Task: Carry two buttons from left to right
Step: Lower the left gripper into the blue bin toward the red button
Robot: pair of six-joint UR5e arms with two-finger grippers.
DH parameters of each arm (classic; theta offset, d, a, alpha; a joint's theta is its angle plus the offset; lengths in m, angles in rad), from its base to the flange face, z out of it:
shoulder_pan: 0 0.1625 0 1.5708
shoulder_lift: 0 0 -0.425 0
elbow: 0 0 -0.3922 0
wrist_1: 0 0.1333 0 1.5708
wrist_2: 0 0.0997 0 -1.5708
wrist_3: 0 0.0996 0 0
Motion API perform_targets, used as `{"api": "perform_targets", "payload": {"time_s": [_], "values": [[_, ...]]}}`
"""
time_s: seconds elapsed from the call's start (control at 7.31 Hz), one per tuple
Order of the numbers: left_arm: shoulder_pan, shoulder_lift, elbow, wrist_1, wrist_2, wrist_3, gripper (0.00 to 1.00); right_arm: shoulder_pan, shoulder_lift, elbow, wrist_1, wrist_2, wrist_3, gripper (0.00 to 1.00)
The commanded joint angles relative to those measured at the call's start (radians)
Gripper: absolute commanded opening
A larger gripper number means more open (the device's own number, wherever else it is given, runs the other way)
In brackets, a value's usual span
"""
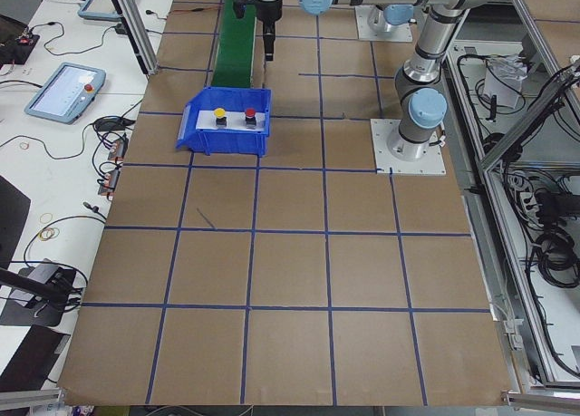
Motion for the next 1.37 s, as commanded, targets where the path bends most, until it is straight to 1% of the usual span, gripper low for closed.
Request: {"api": "perform_targets", "payload": {"time_s": [0.0, 0.41, 0.55, 0.68, 0.82, 0.96, 1.23], "values": [[0.001, 0.0, 0.001, 0.001, 0.0, 0.0, 1.0, 0.0, 0.001, 0.0, 0.0, 0.001, 0.0, 1.0], [0.001, -0.002, -0.005, 0.001, 0.008, 0.002, 1.0, 0.0, 0.001, -0.001, 0.0, 0.004, -0.002, 1.0], [0.005, -0.002, 0.019, -0.023, 0.003, 0.003, 1.0, 0.0, 0.001, -0.003, 0.0, 0.004, -0.003, 1.0], [0.011, -0.005, 0.016, -0.024, 0.006, 0.026, 1.0, 0.0, 0.001, -0.001, 0.0, 0.004, -0.002, 1.0], [0.031, -0.047, 0.024, -0.005, 0.008, 0.052, 1.0, 0.0, -0.001, -0.001, 0.0, 0.004, -0.002, 1.0], [0.083, -0.095, 0.025, 0.017, -0.004, 0.072, 1.0, -0.006, 0.001, -0.001, -0.001, 0.003, -0.002, 1.0], [0.107, -0.167, 0.001, 0.137, -0.039, 0.174, 1.0, -0.003, 0.001, -0.001, -0.001, -0.002, 0.0, 1.0]]}}
